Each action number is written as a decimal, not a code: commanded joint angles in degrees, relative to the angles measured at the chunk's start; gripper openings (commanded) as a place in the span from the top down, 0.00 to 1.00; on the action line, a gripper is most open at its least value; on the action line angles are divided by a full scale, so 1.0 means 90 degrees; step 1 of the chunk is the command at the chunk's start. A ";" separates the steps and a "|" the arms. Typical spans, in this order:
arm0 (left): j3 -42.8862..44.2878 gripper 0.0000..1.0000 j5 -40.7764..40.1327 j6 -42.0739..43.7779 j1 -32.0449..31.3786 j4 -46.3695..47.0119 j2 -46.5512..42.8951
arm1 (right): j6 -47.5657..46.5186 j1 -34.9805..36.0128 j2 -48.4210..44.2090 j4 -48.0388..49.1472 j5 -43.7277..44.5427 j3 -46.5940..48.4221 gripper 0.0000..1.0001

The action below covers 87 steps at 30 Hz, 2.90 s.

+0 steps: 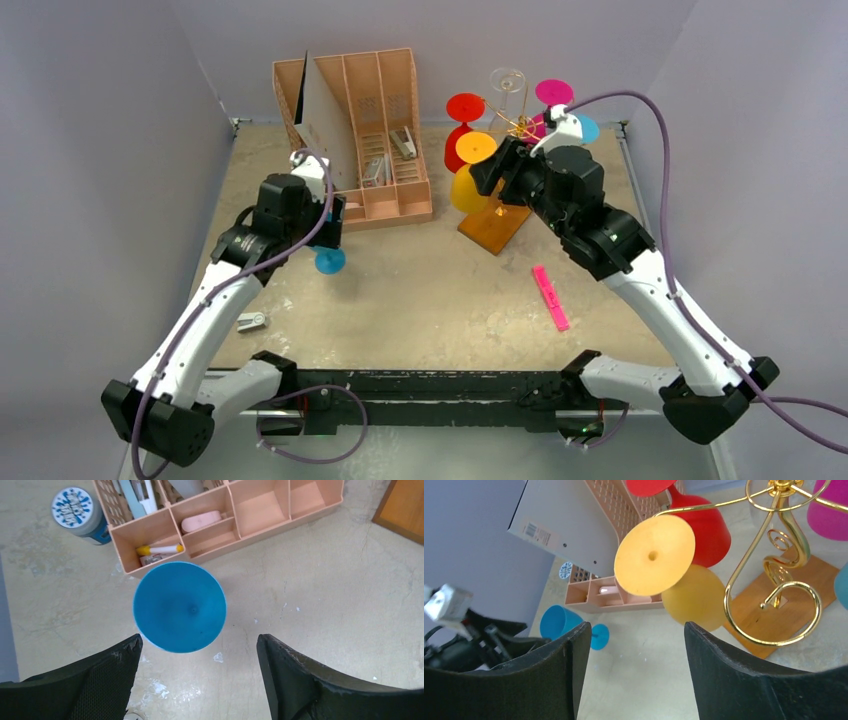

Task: Take the wine glass off the wine glass rack
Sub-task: Pick up the wine glass from the wine rack.

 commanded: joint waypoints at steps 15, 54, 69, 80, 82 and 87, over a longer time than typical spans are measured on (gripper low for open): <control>-0.0270 0.16 -0.0468 -0.0061 0.0036 0.0632 -0.0901 | 0.0264 -0.0087 0.0769 0.0955 0.1045 0.0456 0.41; -0.0231 0.16 -0.0459 -0.0042 0.0036 0.0533 -0.0706 | 0.0474 -0.0363 0.1233 0.1039 0.1135 0.0581 0.71; -0.0224 0.16 -0.0438 -0.0042 0.0036 0.0515 -0.0625 | 0.0268 -0.0378 0.1159 0.1086 0.1075 0.0607 0.91; -0.0205 0.16 -0.0279 -0.0047 0.0036 0.0491 -0.0498 | 0.0958 -0.0486 0.1213 0.1560 0.0480 0.0605 1.00; -0.0191 0.16 -0.0280 -0.0047 0.0036 0.0477 -0.0471 | 0.1011 -0.0504 0.1244 0.1632 0.0495 0.0618 1.00; -0.0192 0.16 -0.0338 -0.0042 0.0036 0.0466 -0.0463 | 0.1086 -0.0543 0.1331 0.1710 0.0625 0.0627 1.00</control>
